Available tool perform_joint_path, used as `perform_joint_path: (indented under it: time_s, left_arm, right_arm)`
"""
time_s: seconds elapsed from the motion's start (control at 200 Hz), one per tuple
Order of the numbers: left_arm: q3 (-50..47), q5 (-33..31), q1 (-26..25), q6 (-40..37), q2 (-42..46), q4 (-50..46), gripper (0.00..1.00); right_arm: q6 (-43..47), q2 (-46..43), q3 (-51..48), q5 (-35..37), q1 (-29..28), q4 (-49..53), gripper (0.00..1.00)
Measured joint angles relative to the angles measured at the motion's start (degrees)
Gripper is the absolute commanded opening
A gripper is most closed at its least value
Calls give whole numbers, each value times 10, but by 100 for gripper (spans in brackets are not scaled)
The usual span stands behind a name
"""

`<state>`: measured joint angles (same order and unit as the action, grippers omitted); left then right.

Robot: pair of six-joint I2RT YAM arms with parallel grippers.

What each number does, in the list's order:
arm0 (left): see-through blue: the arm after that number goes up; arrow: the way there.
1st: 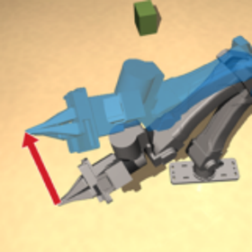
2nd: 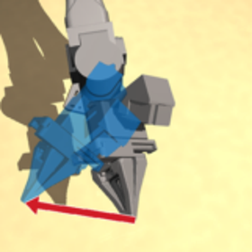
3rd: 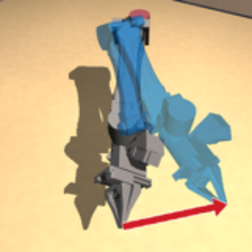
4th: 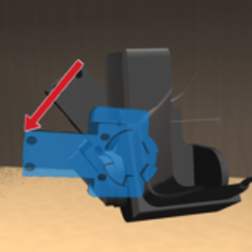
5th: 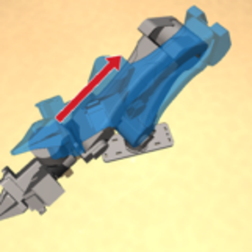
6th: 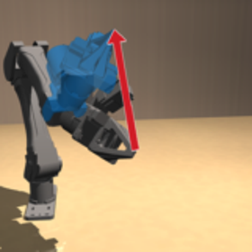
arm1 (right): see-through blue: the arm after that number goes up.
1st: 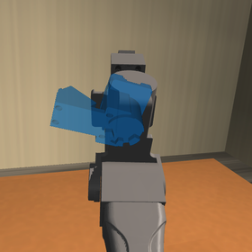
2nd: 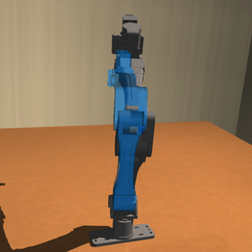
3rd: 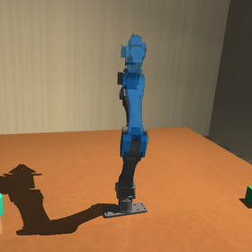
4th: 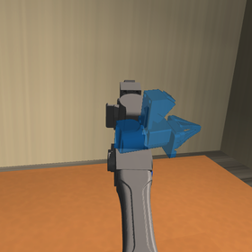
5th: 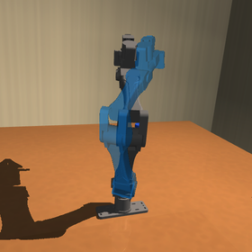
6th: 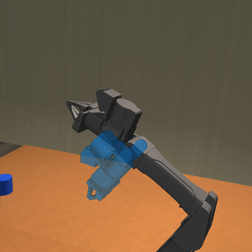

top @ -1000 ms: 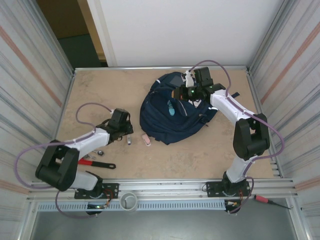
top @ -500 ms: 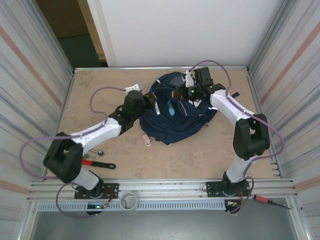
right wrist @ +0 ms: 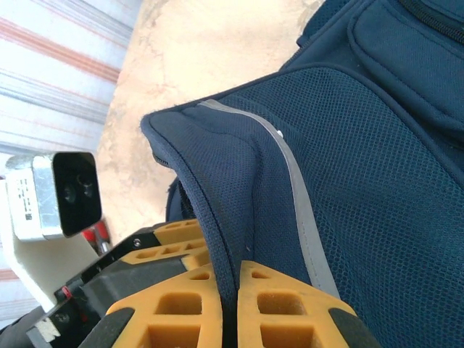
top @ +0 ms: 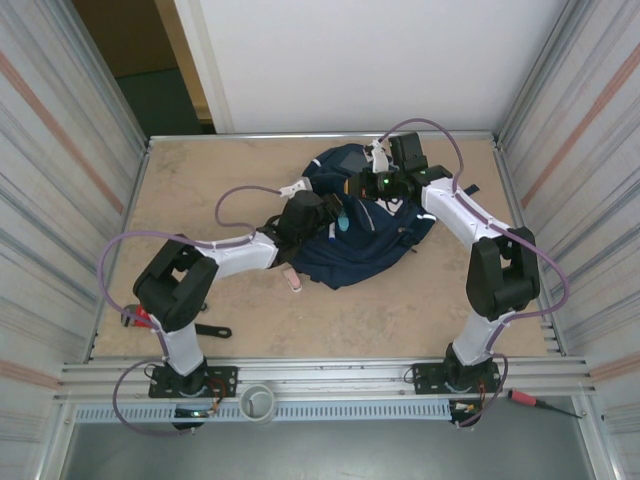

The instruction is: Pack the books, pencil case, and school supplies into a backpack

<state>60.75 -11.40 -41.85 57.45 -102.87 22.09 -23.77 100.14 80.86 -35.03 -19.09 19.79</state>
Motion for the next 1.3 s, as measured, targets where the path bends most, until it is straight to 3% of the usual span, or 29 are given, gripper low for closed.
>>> perform_joint_path:
  time_s: [0.15, 0.356, 0.506, 0.711, 0.987, 1.297]
  left_arm:
    - [3, 14, 0, -39, 8, -24, 54]
    - [-15, 34, 0, -113, 70, -92, 50]
    - [-22, 47, -6, -163, 112, -150, 45]
    - [-39, 91, -13, -192, 122, -196, 31]
    - [-2, 152, -13, -208, 65, -206, 22]
    - [94, 187, -13, -220, -28, -208, 24]
  right_arm:
    - [0, 0, 0, 0, 0, 0, 1]
    - [0, 0, 0, 0, 0, 0, 1]
    - [0, 0, 0, 0, 0, 0, 1]
    - [0, 1, 0, 0, 0, -1, 1]
    - [0, 7, 0, -6, 0, -1, 1]
    - [0, 7, 0, -7, -1, -1, 1]
